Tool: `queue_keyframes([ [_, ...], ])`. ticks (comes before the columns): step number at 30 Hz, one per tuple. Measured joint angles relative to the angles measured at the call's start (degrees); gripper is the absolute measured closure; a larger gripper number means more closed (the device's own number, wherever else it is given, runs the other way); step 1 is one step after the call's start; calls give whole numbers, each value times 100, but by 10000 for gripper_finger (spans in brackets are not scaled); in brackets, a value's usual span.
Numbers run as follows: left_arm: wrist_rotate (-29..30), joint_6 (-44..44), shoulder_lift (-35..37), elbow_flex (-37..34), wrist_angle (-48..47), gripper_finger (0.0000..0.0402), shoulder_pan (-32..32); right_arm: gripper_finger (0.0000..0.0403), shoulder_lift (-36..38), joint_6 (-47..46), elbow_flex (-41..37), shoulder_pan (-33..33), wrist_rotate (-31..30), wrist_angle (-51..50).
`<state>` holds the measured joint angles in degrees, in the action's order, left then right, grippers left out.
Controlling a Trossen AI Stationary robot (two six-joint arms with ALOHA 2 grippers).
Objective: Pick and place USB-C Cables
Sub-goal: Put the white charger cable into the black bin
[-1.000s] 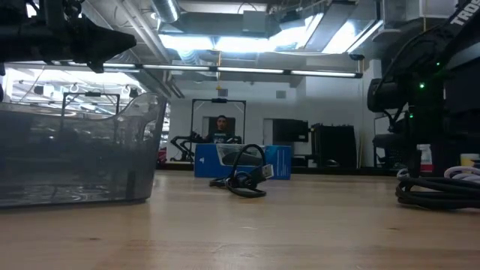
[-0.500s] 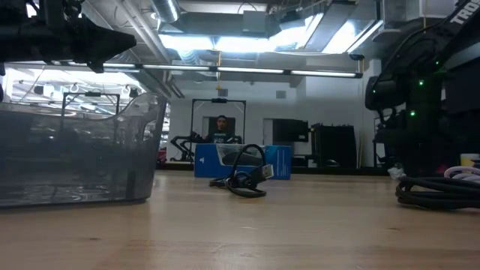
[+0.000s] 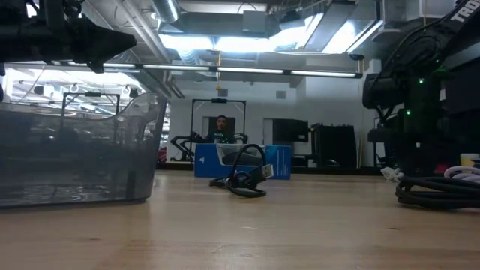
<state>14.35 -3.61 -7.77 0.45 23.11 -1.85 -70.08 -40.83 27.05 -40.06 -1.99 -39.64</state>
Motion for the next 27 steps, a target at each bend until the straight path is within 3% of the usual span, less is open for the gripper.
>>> queue_keyframes([
  [8, -1, -1, 0, 0, -12, 360, -2, 387, 19, -126, 14, 5, -43, -62],
  [20, 2, -1, 0, -1, -11, 360, -2, 399, -7, 57, -11, 170, -86, 700],
  [27, 0, -1, 0, -1, -11, 360, -2, 401, 22, 368, -34, 483, 114, 1845],
])
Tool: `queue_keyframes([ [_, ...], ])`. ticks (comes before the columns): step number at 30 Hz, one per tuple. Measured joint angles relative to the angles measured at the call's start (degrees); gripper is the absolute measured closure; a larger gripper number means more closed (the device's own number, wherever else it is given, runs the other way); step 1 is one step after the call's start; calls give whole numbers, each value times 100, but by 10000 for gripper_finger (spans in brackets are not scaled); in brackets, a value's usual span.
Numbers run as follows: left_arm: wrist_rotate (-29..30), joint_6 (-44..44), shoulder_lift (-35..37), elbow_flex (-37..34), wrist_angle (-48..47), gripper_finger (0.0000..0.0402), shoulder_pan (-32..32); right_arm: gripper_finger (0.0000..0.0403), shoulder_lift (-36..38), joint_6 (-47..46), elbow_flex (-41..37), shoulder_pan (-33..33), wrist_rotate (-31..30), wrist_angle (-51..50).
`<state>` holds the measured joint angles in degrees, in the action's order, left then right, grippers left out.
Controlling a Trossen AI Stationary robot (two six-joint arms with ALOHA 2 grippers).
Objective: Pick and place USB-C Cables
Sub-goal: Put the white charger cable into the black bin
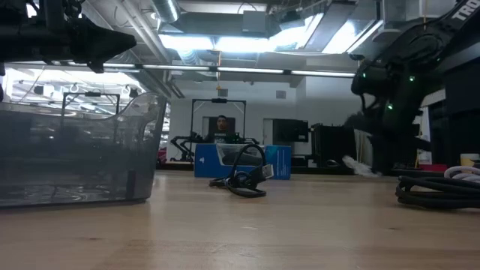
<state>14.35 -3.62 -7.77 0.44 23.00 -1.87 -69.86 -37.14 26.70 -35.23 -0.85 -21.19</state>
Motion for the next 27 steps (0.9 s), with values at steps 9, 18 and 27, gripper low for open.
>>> queue_keyframes([
  [9, 1, 4, 0, 1, 0, 360, 1, 399, 188, 329, 10, 396, 543, 1962],
  [18, 2, 3, 0, 1, 0, 360, 2, 400, 188, 915, 19, 1101, 564, 4368],
  [27, 2, 2, 0, 0, 3, 360, 0, 400, 188, 1740, 24, 1972, 550, 6300],
])
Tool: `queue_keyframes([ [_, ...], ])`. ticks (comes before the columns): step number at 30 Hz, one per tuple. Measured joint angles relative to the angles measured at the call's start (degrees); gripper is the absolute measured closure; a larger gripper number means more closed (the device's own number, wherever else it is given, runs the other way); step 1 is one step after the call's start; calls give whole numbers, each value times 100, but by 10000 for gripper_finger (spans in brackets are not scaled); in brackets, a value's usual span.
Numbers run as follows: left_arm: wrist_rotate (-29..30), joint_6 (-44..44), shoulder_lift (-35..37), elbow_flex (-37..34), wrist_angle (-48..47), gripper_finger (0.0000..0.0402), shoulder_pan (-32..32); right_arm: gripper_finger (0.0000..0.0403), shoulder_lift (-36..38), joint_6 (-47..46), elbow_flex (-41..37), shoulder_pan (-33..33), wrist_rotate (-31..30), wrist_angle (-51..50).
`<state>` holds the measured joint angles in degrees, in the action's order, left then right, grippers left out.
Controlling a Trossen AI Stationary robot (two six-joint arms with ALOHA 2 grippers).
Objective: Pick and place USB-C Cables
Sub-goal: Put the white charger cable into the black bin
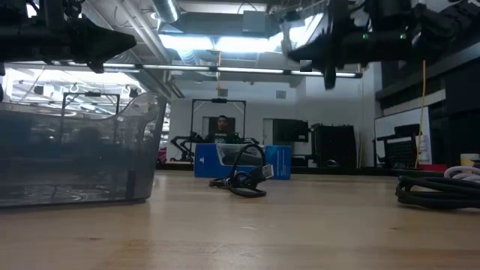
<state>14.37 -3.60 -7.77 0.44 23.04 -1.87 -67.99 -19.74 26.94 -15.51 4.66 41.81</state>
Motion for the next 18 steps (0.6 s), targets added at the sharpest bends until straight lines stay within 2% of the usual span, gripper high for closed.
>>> queue_keyframes([
  [8, 0, 0, 0, 1, 33, 360, 2, 401, -224, 561, 2, 691, -24, 1324],
  [12, -2, 4, 0, 1, 60, 360, 0, 401, -557, 932, 54, 989, -480, 2238],
  [16, -4, 7, 0, 0, 105, 360, 2, 401, -994, 1306, 505, 1136, -558, 2358],
  [18, -4, 9, 0, 1, 111, 360, 0, 401, -1284, 1435, 839, 1165, -386, 2334],
])
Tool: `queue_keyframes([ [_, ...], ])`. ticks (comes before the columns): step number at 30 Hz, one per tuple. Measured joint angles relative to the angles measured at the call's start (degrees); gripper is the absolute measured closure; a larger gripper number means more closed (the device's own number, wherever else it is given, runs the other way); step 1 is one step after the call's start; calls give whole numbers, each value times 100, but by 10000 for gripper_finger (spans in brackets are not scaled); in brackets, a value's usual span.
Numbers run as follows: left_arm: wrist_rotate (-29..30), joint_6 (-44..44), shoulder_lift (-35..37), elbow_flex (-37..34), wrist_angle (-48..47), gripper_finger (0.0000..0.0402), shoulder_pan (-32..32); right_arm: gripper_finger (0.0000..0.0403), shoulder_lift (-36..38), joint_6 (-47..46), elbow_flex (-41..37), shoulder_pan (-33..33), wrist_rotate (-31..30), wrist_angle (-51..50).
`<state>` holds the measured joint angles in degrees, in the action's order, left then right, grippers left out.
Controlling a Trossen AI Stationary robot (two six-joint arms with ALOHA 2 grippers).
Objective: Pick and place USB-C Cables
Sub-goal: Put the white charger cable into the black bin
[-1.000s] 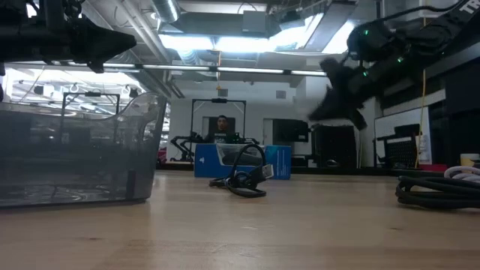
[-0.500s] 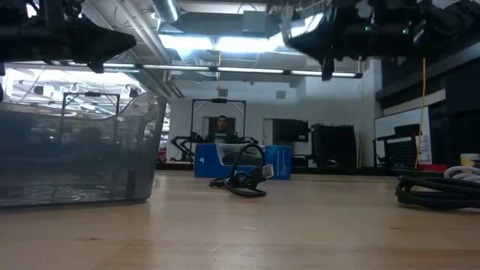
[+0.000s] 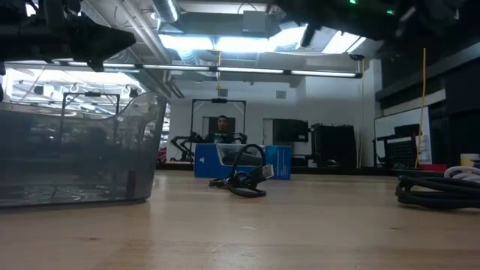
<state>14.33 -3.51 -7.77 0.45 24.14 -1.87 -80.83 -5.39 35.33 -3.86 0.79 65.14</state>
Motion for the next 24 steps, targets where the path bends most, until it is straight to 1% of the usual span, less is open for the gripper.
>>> queue_keyframes([
  [2, 2, 2, 0, 0, 2, 360, 0, 401, -282, 107, 360, 0, 330, -183],
  [5, 0, 4, 0, 0, 2, 360, 2, 401, -643, 143, 953, -12, 754, -726],
  [10, 0, 9, 0, -2, 2, 360, 1, 401, -1134, 175, 2021, -80, 1571, -2084],
  [16, -4, 13, 2, -1, 2, 360, 2, 401, -1781, 449, 3254, -31, 2632, -3705],
  [20, -2, 13, 2, -2, 2, 360, 1, 399, -2278, 696, 3916, 105, 2878, -4456],
  [24, -2, 33, 2, -2, 2, 360, 2, 400, -2792, 755, 4420, 250, 2890, -4795],
])
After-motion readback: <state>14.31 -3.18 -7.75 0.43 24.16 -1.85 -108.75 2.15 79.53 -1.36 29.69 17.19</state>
